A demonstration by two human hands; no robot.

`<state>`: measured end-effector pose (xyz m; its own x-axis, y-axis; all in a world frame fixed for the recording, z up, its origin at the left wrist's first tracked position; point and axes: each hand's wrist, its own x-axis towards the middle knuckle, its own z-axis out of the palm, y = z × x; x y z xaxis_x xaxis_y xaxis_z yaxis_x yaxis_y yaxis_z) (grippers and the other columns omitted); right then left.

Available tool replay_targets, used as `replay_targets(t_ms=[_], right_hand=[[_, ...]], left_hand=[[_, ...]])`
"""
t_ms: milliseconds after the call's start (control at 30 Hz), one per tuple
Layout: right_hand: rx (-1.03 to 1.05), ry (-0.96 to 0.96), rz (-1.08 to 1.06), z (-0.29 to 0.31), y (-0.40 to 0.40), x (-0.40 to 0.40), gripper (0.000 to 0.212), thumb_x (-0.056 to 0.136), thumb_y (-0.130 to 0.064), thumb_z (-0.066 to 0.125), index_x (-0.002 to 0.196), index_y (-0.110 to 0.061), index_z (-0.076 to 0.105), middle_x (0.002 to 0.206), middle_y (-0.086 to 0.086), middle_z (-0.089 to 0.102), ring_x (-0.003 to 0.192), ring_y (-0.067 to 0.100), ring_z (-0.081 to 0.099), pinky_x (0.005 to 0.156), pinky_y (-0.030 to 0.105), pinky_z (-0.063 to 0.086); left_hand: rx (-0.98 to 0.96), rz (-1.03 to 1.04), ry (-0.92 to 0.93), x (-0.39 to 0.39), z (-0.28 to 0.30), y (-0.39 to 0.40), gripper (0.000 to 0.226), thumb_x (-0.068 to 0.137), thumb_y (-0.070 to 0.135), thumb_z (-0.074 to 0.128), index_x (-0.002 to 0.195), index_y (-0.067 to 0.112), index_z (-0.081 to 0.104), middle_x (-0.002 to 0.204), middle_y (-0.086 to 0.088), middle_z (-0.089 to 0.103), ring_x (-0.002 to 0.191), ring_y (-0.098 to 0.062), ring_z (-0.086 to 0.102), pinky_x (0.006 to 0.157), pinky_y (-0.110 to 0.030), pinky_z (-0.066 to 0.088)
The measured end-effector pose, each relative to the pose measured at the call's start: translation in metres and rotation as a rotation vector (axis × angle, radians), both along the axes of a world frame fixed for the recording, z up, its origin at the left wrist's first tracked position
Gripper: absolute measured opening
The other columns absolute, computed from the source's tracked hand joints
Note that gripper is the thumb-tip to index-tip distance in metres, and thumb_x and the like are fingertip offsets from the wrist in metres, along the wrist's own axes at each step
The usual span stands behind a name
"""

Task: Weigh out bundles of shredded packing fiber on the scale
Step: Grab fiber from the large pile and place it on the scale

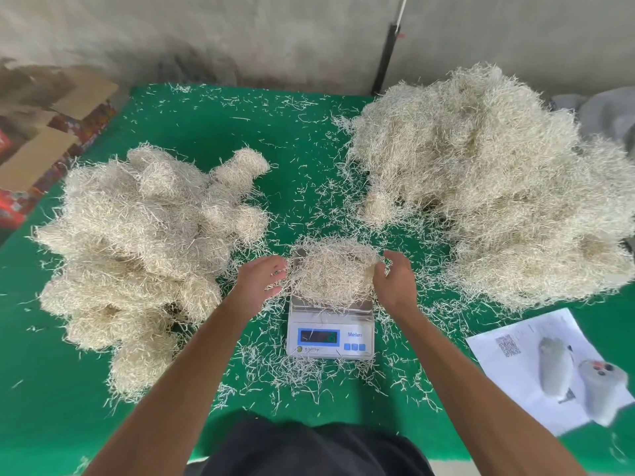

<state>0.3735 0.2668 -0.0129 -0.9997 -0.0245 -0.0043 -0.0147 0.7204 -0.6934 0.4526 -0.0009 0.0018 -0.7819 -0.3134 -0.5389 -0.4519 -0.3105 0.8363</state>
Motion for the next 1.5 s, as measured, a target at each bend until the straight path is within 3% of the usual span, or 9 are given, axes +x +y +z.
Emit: replay_targets(t_ms=[433,667,800,1000,1133,1200,1267,1333,1500], right_hand=[[-0.042,-0.005,-0.014,-0.002,-0.011,0.004,0.054,0.107,-0.024,0.05,0.155,-0.005,0.034,0.156,0.012,0.045,0.138,0.03,0.05,0.112,0.051,0.046],[-0.085,-0.03,0.026,-0.005,-0.025,0.003,0.064,0.11,-0.047,0.039,0.158,-0.006,0.031,0.167,0.011,0.026,0.154,0.029,0.027,0.124,0.055,0.027],[-0.104,-0.097,0.205,-0.001,-0.071,0.015,0.059,0.11,-0.047,0.035,0.147,-0.001,0.039,0.152,0.018,0.043,0.14,0.033,0.044,0.118,0.056,0.038],[-0.609,0.016,0.268,0.02,-0.139,0.042,0.039,0.111,-0.035,0.046,0.089,-0.009,0.067,0.08,0.0,0.065,0.076,0.01,0.058,0.075,0.032,0.05],[-0.196,0.557,0.529,0.043,-0.161,0.036,0.023,0.107,-0.028,0.055,0.121,-0.017,0.07,0.147,-0.002,0.057,0.138,0.011,0.048,0.12,0.032,0.032],[-0.118,0.49,0.478,0.051,-0.164,0.026,0.036,0.107,-0.041,0.053,0.135,-0.023,0.063,0.157,-0.002,0.046,0.146,0.015,0.039,0.124,0.043,0.027],[-0.205,0.218,0.423,0.064,-0.165,0.018,0.05,0.102,-0.06,0.05,0.143,-0.032,0.057,0.163,-0.01,0.038,0.15,0.008,0.031,0.125,0.043,0.025],[-0.328,0.128,0.426,0.073,-0.17,0.015,0.053,0.098,-0.067,0.054,0.141,-0.036,0.058,0.156,-0.02,0.044,0.143,-0.002,0.037,0.122,0.038,0.031],[-0.48,0.269,0.425,0.086,-0.179,0.024,0.036,0.1,-0.026,0.063,0.136,-0.017,0.063,0.143,-0.005,0.059,0.135,0.006,0.051,0.118,0.046,0.04]], left_hand=[[0.257,0.055,0.026,-0.002,-0.01,-0.012,0.028,0.097,0.021,0.063,0.123,0.012,0.063,0.128,-0.009,0.066,0.118,-0.024,0.063,0.105,-0.045,0.048],[-0.061,-0.083,0.054,0.004,-0.004,0.013,0.059,0.097,0.004,0.059,0.15,0.017,0.039,0.157,-0.002,0.036,0.134,-0.019,0.047,0.101,-0.032,0.05],[0.181,0.053,-0.03,-0.015,0.019,0.056,0.051,0.103,0.032,0.044,0.153,0.023,0.034,0.162,-0.004,0.028,0.148,-0.029,0.028,0.118,-0.058,0.027],[0.388,0.19,-0.084,-0.019,0.045,0.049,0.044,0.101,0.05,0.049,0.106,0.009,0.064,0.107,-0.016,0.068,0.088,-0.026,0.07,0.055,-0.034,0.057],[0.113,0.007,-0.031,-0.009,0.056,0.016,0.017,0.1,0.02,0.056,0.089,0.012,0.066,0.068,0.01,0.071,0.072,-0.01,0.065,0.048,-0.012,0.05],[0.189,-0.068,-0.023,-0.007,0.066,0.008,0.033,0.102,0.026,0.048,0.081,0.016,0.071,0.064,0.014,0.071,0.074,-0.016,0.071,0.056,-0.018,0.057],[0.461,-0.096,-0.024,-0.014,0.072,0.002,0.036,0.096,0.031,0.055,0.108,0.001,0.07,0.103,-0.009,0.074,0.102,-0.03,0.071,0.086,-0.041,0.06],[0.301,-0.143,-0.044,-0.013,0.085,0.0,0.065,0.086,0.042,0.069,0.133,0.0,0.055,0.128,-0.023,0.063,0.117,-0.04,0.063,0.101,-0.06,0.047],[0.493,0.363,0.081,-0.026,0.098,-0.027,0.045,0.101,0.025,0.052,0.138,0.0,0.049,0.099,0.002,0.064,0.115,-0.041,0.063,0.077,-0.021,0.055]])
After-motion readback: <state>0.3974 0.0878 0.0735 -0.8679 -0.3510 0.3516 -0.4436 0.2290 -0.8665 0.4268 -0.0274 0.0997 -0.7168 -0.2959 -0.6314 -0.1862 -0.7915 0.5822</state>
